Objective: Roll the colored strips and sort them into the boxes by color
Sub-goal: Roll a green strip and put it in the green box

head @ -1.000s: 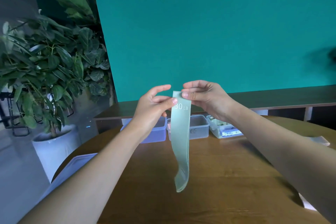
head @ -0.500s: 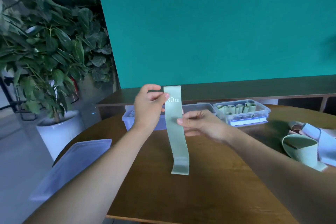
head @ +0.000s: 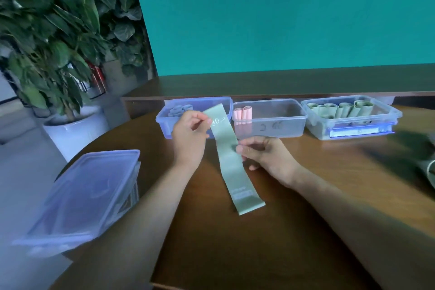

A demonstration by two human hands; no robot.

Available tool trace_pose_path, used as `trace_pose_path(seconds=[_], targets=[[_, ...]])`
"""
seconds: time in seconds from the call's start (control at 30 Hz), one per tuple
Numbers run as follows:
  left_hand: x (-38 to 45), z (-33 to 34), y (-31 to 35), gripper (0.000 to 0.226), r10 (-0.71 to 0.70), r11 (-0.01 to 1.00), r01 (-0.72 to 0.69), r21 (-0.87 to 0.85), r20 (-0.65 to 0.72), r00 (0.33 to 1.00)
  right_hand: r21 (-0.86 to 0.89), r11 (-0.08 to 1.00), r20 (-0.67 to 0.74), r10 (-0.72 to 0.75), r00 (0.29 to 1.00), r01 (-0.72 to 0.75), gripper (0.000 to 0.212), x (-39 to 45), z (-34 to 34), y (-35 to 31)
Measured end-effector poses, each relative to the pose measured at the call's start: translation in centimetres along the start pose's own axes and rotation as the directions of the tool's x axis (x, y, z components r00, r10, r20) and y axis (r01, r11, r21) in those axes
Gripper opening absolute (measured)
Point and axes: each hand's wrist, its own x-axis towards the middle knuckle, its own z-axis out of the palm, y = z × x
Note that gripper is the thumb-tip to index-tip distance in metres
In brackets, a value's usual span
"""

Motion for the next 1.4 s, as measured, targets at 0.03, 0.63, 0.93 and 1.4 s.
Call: trace_pose_path(seconds=[0.03, 0.63, 0.93, 1.4], targets=[[0.1, 0.0, -0.5, 0.007, -0.004, 1.000, 0.004, -0.023, -0.010, 1.000, -0.032, 0.999, 0.021, 0.003, 1.000, -0.002, 0.019, 0.1, 0.2, 0.2], [-2.8, -2.7, -2.8, 0.023, -0.158, 0.934, 0.105, 0.342, 0.132, 0.979, -0.259, 0.964, 0.081, -0.045, 0.996, 0.065, 0.029, -6.9, -1.1, -0.2], [-9.2, -3.2, 1.5, 0.014, -0.081, 0.897, -0.079, 0.436, 0.336, 0.938, -0.323, 0.925, 0.232, -0.126, 0.964, 0.199, 0.025, -10.6, -2.0, -0.9], [-15.4, -7.4, 4.3, 0.010, 0.055, 0.846, -0.368, 0.386, 0.623, 0.781, -0.355, 0.898, 0.233, -0.184, 0.955, 0.259, 0.011, -12.6, -1.1, -1.2]])
